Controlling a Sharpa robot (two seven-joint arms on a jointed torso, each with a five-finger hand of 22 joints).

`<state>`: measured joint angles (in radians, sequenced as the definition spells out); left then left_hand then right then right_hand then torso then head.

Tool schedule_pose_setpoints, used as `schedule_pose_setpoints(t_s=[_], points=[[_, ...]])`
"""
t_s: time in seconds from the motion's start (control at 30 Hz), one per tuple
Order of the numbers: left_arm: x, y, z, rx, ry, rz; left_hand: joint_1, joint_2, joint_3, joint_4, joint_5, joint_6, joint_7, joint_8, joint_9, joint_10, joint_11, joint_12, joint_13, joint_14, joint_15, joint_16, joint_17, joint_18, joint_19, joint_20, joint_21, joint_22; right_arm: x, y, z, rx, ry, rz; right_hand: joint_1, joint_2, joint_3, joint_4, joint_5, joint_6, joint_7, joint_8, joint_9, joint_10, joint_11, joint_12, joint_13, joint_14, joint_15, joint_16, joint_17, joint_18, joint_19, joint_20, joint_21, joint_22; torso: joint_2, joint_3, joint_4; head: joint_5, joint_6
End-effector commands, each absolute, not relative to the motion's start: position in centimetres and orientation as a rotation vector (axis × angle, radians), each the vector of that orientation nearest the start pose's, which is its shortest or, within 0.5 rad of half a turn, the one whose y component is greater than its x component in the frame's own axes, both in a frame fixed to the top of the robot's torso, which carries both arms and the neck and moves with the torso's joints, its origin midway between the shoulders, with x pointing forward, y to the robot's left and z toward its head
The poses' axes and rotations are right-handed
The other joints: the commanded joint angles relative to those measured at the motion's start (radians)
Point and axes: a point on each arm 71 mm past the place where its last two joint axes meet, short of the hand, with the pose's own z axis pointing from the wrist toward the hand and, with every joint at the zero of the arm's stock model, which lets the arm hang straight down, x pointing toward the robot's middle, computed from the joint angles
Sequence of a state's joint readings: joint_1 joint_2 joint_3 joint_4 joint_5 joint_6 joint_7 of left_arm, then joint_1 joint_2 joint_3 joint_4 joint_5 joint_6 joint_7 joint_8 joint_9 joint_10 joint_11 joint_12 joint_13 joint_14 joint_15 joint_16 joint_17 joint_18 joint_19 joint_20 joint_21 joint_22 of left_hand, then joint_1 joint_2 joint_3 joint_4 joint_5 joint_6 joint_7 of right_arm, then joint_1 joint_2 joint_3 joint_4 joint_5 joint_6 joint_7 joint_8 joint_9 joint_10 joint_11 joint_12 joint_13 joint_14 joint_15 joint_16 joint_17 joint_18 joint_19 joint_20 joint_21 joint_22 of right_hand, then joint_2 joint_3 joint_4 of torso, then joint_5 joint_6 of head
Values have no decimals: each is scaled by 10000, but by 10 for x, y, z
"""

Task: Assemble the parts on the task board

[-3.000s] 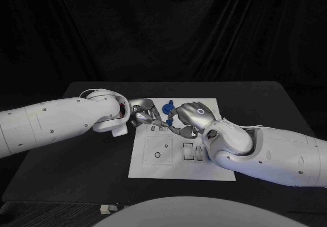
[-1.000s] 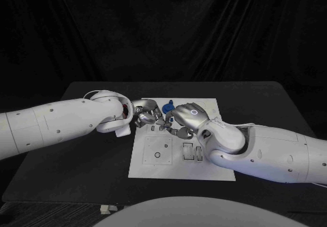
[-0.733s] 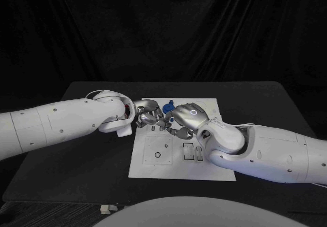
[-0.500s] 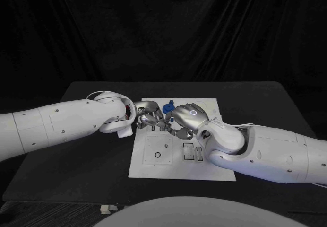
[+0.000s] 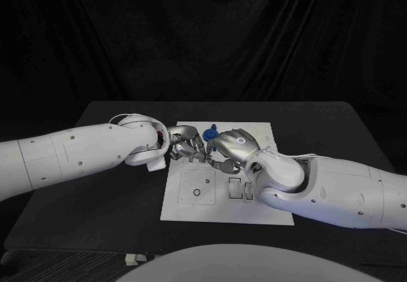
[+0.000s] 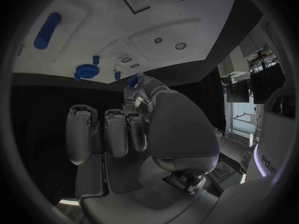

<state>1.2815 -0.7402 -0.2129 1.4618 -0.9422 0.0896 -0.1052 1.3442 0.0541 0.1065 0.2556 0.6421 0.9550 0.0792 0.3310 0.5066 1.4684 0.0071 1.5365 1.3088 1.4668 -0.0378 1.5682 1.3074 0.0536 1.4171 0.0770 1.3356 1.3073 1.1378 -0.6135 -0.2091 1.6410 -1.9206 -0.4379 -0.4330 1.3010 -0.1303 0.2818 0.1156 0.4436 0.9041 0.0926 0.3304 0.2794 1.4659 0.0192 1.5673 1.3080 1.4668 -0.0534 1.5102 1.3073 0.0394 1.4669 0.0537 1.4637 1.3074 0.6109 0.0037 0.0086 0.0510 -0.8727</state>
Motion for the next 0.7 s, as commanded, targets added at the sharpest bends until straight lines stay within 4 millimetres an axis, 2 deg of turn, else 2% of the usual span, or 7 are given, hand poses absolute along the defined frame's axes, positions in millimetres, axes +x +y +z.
schedule_pose_setpoints(t_s=[0.03,0.23,0.5,0.53,0.63,0.7], points=[[470,163,-238,-330,22687,-9179,105,9,278,-46,55,4,-55,72,33,664,-65,7,2281,1040,-71,26,2634,48,-4,-98,34,1867,406,-67,-238,-4920,15273,5715,-84,-16,66,4,-43,-52,44,-33,-2,1049,-34,35,2628,746,-7,27,994,-105,554,-1,-38,2254,2,0,6,-4,1],[470,162,-237,-303,22509,-9388,212,-139,1048,-205,-318,13,-67,290,103,690,-71,27,2300,1040,-84,26,2634,57,-40,-108,-9,1852,407,-67,-239,-4926,15297,5676,-79,-21,86,-12,-51,-78,54,-57,-11,1049,-26,35,2628,742,-3,21,975,-102,548,2,-51,2249,0,-2,5,2,1],[470,162,-238,-355,22415,-9402,362,-295,1752,-528,-613,154,-109,507,155,788,-107,114,2385,1040,-119,26,2634,54,-32,-137,8,1857,408,-70,-240,-4911,15387,5521,-92,-36,129,-46,-151,-153,79,-125,-34,1049,-5,35,2628,734,14,10,944,-96,536,15,-75,2241,2,0,4,10,1],[471,163,-238,-378,22438,-9349,365,-304,1786,-544,-618,162,-111,513,155,796,-109,122,2393,1040,-121,26,2634,54,-29,-139,11,1858,408,-71,-240,-4903,15396,5501,-123,-50,138,-50,-234,-211,95,-169,-49,1049,8,35,2628,731,24,6,933,-95,533,24,-79,2239,1,-1,3,15,1],[471,165,-240,-515,22613,-8999,359,-350,1880,-590,-618,186,-116,523,147,773,-114,98,2368,1040,-126,26,2634,52,-23,-144,18,1860,409,-76,-240,-4823,15416,5404,-276,-149,103,-13,-909,-1103,205,-694,-290,1049,56,35,2628,710,69,-29,838,-80,502,66,-139,2218,1,-1,4,50,1],[472,168,-241,-635,22719,-8731,339,-390,1957,-619,-617,203,-115,515,129,741,-117,65,2334,1040,-130,26,2634,52,-22,-148,18,1860,409,-82,-240,-4737,15412,5331,-300,-165,83,-2,-1128,-1272,221,-789,-350,1049,25,35,2628,706,56,-36,817,-76,496,69,-150,2214,1,0,5,68,1]])
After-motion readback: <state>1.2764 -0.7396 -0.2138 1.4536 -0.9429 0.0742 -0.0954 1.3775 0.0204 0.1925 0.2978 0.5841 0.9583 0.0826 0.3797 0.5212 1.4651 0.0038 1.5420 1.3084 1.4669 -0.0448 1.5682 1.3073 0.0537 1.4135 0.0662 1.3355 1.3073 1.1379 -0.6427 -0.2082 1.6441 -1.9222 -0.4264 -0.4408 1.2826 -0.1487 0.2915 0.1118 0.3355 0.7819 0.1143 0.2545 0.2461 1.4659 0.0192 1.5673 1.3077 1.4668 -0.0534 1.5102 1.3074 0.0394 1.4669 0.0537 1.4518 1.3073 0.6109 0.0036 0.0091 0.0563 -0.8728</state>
